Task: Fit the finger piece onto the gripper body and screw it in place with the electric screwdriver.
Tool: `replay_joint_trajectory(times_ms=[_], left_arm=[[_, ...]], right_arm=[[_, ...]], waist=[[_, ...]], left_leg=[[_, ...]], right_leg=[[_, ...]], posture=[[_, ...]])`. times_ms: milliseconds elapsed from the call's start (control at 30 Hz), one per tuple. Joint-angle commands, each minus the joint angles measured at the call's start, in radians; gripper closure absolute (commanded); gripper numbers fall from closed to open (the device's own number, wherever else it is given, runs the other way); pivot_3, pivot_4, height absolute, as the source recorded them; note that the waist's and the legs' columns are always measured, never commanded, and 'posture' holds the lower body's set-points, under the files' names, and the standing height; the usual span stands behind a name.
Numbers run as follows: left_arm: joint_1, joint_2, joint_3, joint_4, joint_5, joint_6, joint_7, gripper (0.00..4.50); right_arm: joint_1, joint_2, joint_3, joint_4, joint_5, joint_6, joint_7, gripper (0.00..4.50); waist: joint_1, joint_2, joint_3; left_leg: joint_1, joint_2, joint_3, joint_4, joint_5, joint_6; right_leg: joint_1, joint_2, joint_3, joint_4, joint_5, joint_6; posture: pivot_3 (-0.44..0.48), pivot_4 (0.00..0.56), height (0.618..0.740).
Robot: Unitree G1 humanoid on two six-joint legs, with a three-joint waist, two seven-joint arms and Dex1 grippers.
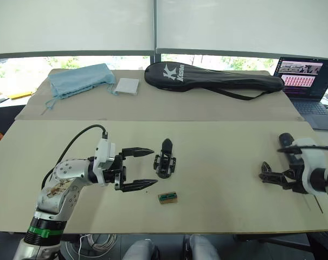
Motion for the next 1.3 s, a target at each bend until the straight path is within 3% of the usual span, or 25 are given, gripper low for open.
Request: replay_joint_trajectory(times_ms=[33,367,933,1033,1267,1300], left_arm=[[0.005,0.007,0.002,-0.051,-0.015,0.007,0.007,0.05],[0.051,0.017,-0.003,-0.081,0.008,-0.016,0.013,0.05],[0.056,0.036,0.015,-0.066,0.017,-0.036,0.019,0.05],[0.055,0.033,0.018,-0.062,0.019,-0.042,0.023,0.0],[0.046,0.033,0.03,-0.048,0.008,-0.045,0.028,0.0],[0.043,0.033,0.037,-0.045,-0.001,-0.036,0.037,0.0]], right_arm=[[-0.112,-0.009,0.108,0.117,-0.115,0.03,0.038,0.0],[-0.262,0.088,0.214,0.298,-0.274,0.055,0.142,0.0],[-0.266,0.137,0.273,0.257,-0.39,0.177,0.24,0.0],[-0.247,0.145,0.27,0.226,-0.399,0.191,0.241,0.85],[-0.217,0.148,0.213,0.168,-0.396,0.208,0.261,3.31],[-0.209,0.147,0.186,0.146,-0.389,0.2,0.27,3.4]], waist=[[0.0,0.0,0.0],[-0.011,0.0,0.0],[-0.013,0.0,0.0],[-0.013,0.0,0.0],[-0.015,0.0,-0.001],[-0.014,0.0,-0.001]], left_leg=[[0.0,0.0,0.0,0.0,0.0,0.0],[-0.001,0.0,0.0,0.001,0.0,0.0],[0.002,0.0,-0.001,0.0,0.001,-0.002],[0.002,0.0,-0.001,0.0,0.001,-0.003],[0.005,0.001,-0.001,-0.001,0.001,-0.004],[0.005,0.001,-0.001,-0.001,0.001,-0.005]], right_leg=[[0.0,0.0,-0.001,0.0,0.0,0.0],[-0.001,0.0,-0.003,0.001,0.0,0.001],[0.002,0.0,-0.005,0.001,0.0,0.001],[0.002,0.0,-0.005,0.001,0.0,0.001],[0.004,0.0,-0.005,0.001,0.0,0.0],[0.004,0.0,-0.005,0.001,0.0,0.0]], posture=[[0.0,0.15,0.74],[0.0,0.15,0.74],[0.0,0.15,0.74],[0.0,0.15,0.74],[0.0,0.15,0.74],[0.0,0.15,0.74]])
